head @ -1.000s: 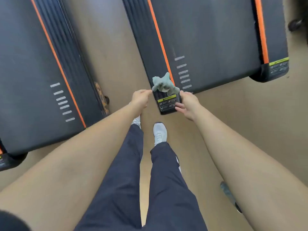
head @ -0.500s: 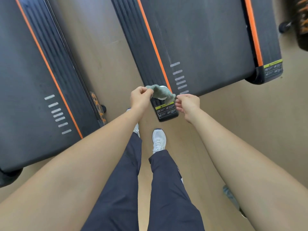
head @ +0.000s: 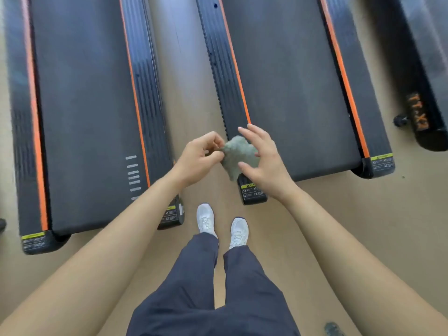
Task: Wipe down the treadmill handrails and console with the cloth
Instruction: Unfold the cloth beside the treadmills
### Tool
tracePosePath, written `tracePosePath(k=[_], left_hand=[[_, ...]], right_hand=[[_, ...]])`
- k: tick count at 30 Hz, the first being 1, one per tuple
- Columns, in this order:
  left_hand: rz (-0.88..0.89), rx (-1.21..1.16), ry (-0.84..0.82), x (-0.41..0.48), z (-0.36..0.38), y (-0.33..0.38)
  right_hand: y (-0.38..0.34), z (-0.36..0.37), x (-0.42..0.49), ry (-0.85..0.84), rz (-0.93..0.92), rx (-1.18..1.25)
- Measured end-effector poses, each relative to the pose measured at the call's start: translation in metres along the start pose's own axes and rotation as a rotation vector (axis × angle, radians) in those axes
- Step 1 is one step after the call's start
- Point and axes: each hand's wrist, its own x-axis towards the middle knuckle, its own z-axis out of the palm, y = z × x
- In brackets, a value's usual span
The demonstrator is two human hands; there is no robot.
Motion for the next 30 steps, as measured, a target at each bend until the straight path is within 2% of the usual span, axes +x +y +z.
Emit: tracePosePath(k=[7, 10, 13, 17, 22, 26, 30], left_hand=[[-0.004, 0.068, 0.068, -0.116, -0.103, 0.007], [-0.011, 0.109, 0.135, -0.174, -0.145, -0.015], [-0.035, 0.113, 0.246, -0.233, -0.191, -0.055], [-0.048, 0.147, 0.361, -0.305, -0.26, -0.116], [-0.096, 0.216, 0.56, -0.368, -0.337, -0.166], [-0.08, 0.291, 0.715, -0.384, -0.394, -0.17], [-0.05, 0.301, 0.846, -0.364, -0.459, -0.151]], right_hand=[[-0.107, 0.082, 0.002, -0.345, -0.198, -0.033], [-0.144, 0.14, -0.003, -0.472, -0.229, -0.049], [-0.18, 0.203, -0.009, -0.539, -0.258, -0.184], [-0.229, 0.288, -0.014, -0.541, -0.261, -0.291], [-0.307, 0.358, -0.007, -0.456, -0.221, -0.291], [-0.357, 0.383, 0.016, -0.271, -0.24, -0.284], [-0.407, 0.386, 0.051, -0.167, -0.228, -0.133]])
